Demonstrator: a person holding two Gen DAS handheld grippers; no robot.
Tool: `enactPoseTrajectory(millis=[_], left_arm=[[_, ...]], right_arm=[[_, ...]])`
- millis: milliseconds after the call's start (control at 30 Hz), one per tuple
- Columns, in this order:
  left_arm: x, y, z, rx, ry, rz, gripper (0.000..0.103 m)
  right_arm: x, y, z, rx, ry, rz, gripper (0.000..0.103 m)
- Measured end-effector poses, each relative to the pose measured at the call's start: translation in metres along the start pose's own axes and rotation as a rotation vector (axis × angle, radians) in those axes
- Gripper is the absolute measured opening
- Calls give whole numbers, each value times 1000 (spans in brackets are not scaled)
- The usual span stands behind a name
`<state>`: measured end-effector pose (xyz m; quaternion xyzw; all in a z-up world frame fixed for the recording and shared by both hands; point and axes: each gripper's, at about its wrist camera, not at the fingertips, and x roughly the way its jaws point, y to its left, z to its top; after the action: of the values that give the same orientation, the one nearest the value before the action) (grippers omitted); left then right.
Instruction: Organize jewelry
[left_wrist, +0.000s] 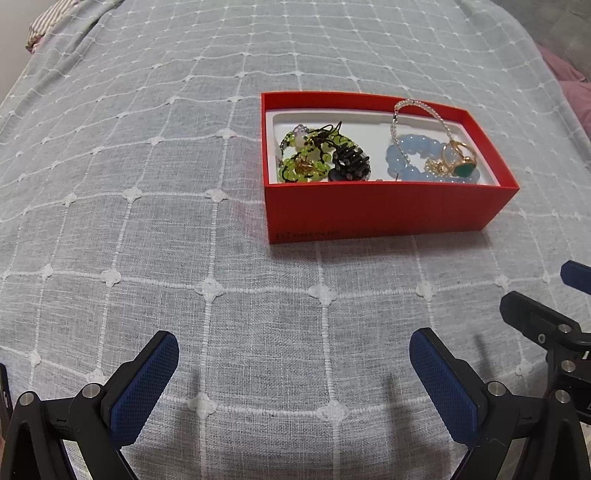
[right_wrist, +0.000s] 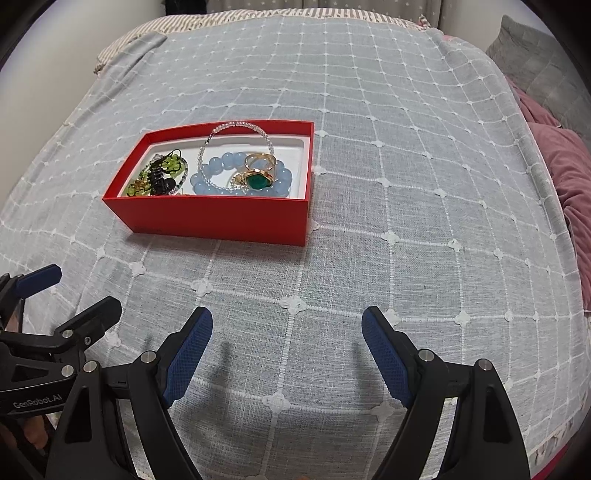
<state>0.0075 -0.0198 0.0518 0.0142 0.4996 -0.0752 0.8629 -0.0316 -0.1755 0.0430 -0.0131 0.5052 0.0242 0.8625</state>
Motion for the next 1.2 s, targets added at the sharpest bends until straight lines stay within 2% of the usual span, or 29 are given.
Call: enactPoseTrajectory(millis=[1200], left_arm=[[1, -1, -2, 8, 0, 10, 103]], right_arm=[[2, 2, 0, -5, 4, -3, 85]])
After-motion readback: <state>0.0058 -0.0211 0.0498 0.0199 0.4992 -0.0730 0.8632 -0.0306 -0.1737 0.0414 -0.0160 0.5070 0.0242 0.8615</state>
